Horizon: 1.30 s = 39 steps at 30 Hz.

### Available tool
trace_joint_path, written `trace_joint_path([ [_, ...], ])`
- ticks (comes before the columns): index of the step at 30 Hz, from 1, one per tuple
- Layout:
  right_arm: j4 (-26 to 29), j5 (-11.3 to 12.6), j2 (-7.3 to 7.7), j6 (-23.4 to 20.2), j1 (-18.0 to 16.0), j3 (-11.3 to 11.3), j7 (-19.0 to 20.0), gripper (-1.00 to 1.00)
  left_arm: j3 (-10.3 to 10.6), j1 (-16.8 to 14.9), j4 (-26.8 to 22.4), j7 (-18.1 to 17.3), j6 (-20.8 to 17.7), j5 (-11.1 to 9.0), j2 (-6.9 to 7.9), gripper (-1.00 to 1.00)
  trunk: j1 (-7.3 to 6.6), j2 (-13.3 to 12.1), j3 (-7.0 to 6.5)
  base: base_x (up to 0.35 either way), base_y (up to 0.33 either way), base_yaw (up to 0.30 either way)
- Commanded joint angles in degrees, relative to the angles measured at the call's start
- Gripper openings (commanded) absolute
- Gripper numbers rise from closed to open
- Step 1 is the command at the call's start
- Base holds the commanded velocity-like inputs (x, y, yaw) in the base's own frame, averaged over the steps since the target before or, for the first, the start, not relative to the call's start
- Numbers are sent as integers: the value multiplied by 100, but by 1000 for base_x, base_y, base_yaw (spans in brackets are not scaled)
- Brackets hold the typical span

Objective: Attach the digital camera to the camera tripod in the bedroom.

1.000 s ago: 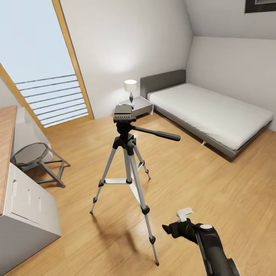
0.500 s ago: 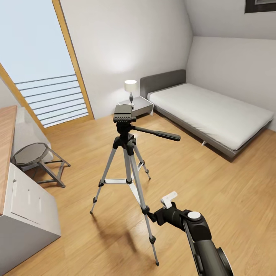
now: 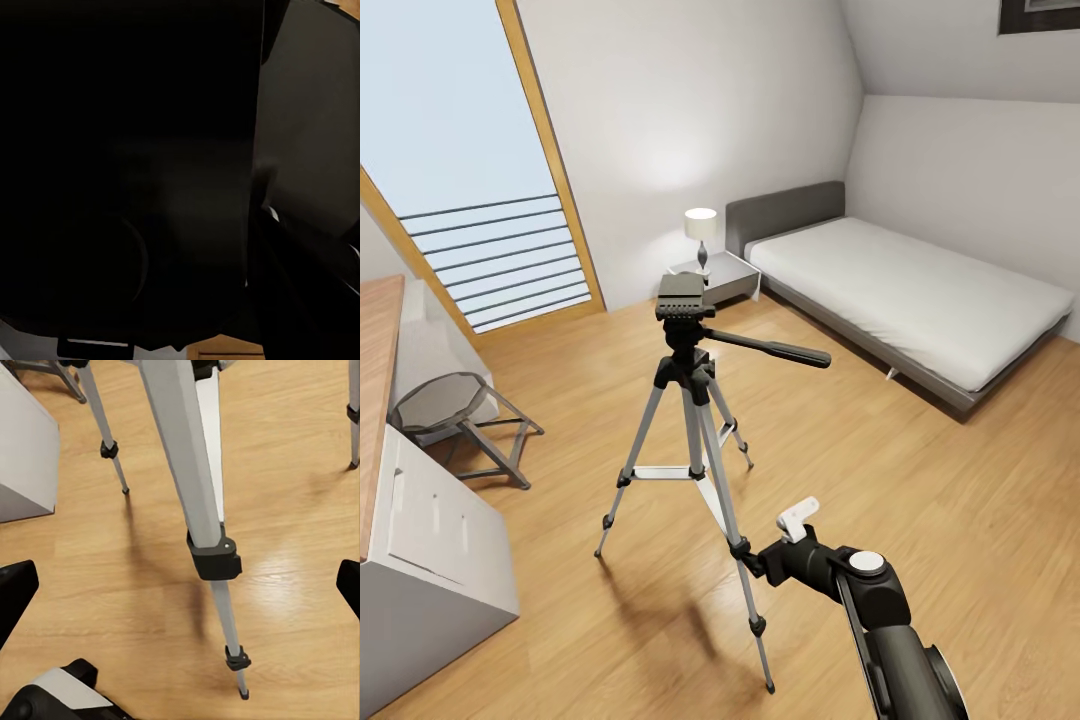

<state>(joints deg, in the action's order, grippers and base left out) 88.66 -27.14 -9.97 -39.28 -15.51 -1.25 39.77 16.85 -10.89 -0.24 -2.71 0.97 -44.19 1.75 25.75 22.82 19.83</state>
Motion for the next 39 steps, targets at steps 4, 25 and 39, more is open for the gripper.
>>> trace_joint_path([
  [4,14,-46,-3,236,-5,-9,42,100,46,-6,7,-32,9,-52,-3,-100,3,10,9,0,0,0],
  [25,-67,838,-3,-254,-1055,-581,-843,100,55,-10,7,-36,10,-29,-15,-100,3,10,9,0,0,0],
  [39,-206,1212,-3,-502,-1127,-610,-1019,100,55,-10,7,-37,9,-28,-14,-100,3,10,9,0,0,0],
])
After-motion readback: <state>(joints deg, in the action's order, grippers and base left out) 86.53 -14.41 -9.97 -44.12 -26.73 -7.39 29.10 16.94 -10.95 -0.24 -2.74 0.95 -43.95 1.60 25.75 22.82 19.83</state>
